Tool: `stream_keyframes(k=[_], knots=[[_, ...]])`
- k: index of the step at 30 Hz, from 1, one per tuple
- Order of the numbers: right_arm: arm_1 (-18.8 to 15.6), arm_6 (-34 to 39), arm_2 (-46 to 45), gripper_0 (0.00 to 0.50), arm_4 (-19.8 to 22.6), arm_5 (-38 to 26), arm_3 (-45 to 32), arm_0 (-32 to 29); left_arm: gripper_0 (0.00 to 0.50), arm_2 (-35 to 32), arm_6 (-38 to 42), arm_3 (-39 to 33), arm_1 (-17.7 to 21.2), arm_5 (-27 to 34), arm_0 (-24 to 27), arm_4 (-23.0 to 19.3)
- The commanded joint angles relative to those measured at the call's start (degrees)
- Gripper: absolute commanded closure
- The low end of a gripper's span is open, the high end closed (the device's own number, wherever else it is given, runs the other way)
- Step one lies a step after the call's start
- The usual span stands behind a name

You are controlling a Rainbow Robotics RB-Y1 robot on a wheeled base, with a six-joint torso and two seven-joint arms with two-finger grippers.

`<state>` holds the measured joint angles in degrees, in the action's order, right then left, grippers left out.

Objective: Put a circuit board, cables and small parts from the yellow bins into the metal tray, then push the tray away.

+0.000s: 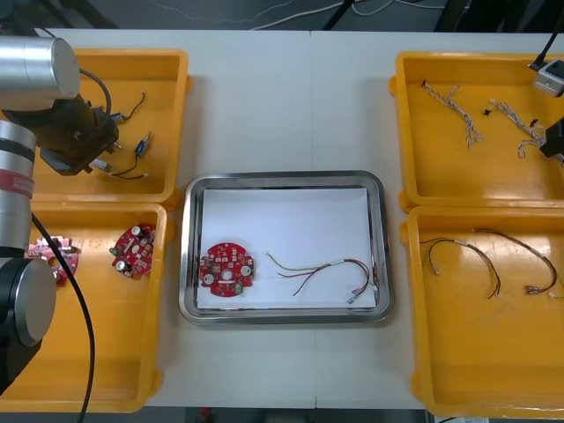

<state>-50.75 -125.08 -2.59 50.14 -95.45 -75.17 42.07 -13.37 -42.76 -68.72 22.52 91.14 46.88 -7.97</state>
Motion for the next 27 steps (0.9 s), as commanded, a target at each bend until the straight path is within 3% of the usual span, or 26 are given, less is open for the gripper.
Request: stream_keyframes(k=[1,10,20,23,27], knots=[[-2.6,-1.2,-4.2,0.500,-0.7,-4.0,-4.0,1.9,0.044,-1.0,1.5,0.3,2.7,-0.3,2.9,0.2],[-2.5,0.3,-5.1,0.500,-0.7,-9.0,-8.9,1.8,0.044,-0.8,1.4,2.9,2.8,-2.2,3.0,0.7],[-2.2,2.1,-3.9,0.500,0.4,-10.2,-13.6,1.8,0.053,-0.5,1.8,3.5,2.8,-3.7,3.0,1.0],[-1.7,2.5,-3.5,0.500,0.7,-11.0,-16.1,1.8,0.099,-0.3,2.0,3.9,2.8,-4.4,3.0,1.0],[-0.1,3.1,-3.5,0.500,1.5,-12.3,-19.5,1.8,0.232,0.0,2.0,4.0,2.8,-4.8,3.0,1.2]])
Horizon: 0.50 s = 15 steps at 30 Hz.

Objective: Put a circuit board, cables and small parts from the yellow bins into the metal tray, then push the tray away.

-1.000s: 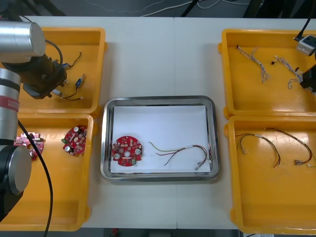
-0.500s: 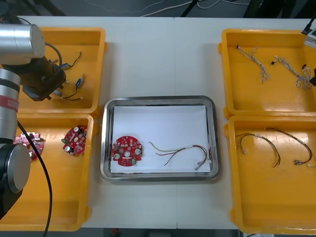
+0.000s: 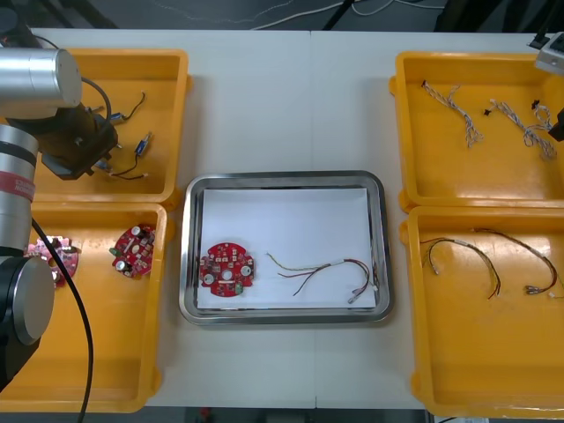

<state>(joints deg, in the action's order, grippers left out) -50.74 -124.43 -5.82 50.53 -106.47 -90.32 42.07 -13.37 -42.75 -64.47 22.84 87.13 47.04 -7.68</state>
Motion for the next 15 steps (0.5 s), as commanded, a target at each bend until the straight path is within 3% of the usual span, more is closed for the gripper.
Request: stream_keyframes(k=[1,2,4,5,15], knots=[[0.4,2.6,-0.2,0.500,1.4,-1.7,-5.4,1.8,0.290,0.1,2.1,-0.1,2.5,-0.9,2.8,0.9],[0.6,2.7,-0.2,0.500,1.5,-2.0,-5.9,1.8,0.329,0.2,2.1,-0.1,2.5,-0.9,2.8,0.8],[1.8,3.3,-0.2,0.500,1.8,-3.4,-7.9,1.8,0.456,0.4,2.1,-0.1,2.5,-0.9,2.8,0.8],[2.0,3.5,-0.2,0.500,1.8,-3.5,-8.5,1.8,0.488,0.4,2.1,-0.1,2.5,-0.9,2.8,0.7],[4.3,11.8,0.4,0.500,2.8,-3.5,-20.3,-2.4,0.500,0.4,0.6,-0.7,2.5,0.3,3.7,2.0]])
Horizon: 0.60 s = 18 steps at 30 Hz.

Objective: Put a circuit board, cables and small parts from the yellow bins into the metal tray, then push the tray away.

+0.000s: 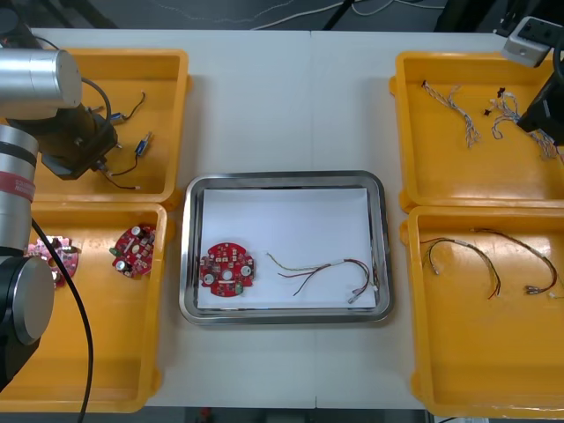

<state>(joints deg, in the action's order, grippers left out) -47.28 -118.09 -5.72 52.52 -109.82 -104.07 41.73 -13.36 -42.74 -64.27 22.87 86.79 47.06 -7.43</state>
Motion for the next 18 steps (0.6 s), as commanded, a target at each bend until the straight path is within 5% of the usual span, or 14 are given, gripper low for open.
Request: stream_keyframes(k=[1,18], knots=[[1.0,6.5,0.3,0.500,0.9,-0.2,-8.2,-2.9,0.500,-0.2,-0.9,-1.3,2.4,2.0,4.2,2.3],[2.0,12.1,0.4,0.500,2.6,1.5,-19.2,-11.8,0.500,-1.7,-8.8,-8.9,3.8,11.3,6.6,1.8]])
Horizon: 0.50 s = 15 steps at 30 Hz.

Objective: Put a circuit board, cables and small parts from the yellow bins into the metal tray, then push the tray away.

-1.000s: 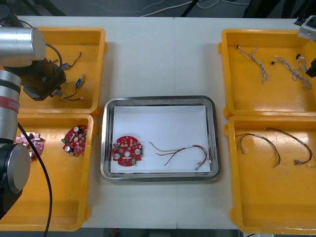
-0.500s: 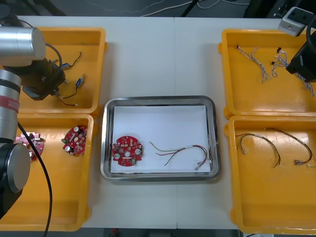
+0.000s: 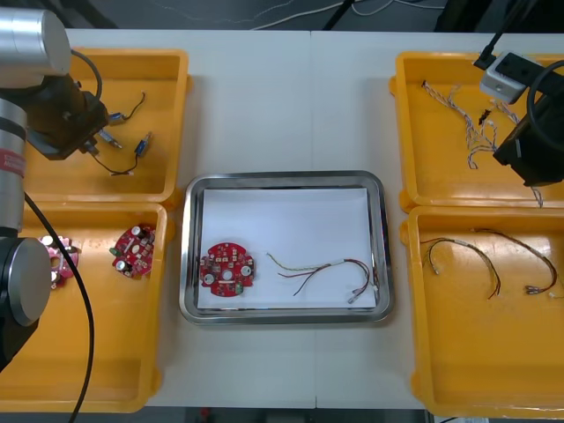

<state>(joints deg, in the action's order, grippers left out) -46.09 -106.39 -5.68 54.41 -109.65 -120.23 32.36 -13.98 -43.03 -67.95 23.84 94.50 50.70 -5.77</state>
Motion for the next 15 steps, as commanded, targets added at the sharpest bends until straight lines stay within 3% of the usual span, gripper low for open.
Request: stream_keyframes(k=[1,9,15], knots=[[0.8,0.6,0.3,0.500,0.7,1.7,-3.6,-2.8,0.500,-1.0,-9.2,-6.2,3.0,5.0,2.9,0.0],[0.9,0.9,0.5,0.500,1.6,2.5,-4.1,-2.9,0.500,0.7,-11.2,-13.7,2.7,13.6,2.2,-1.9],[0.9,1.6,2.4,0.500,1.3,3.3,-3.7,-1.4,0.500,2.9,-11.8,-20.2,2.8,15.5,-0.7,-6.9]])
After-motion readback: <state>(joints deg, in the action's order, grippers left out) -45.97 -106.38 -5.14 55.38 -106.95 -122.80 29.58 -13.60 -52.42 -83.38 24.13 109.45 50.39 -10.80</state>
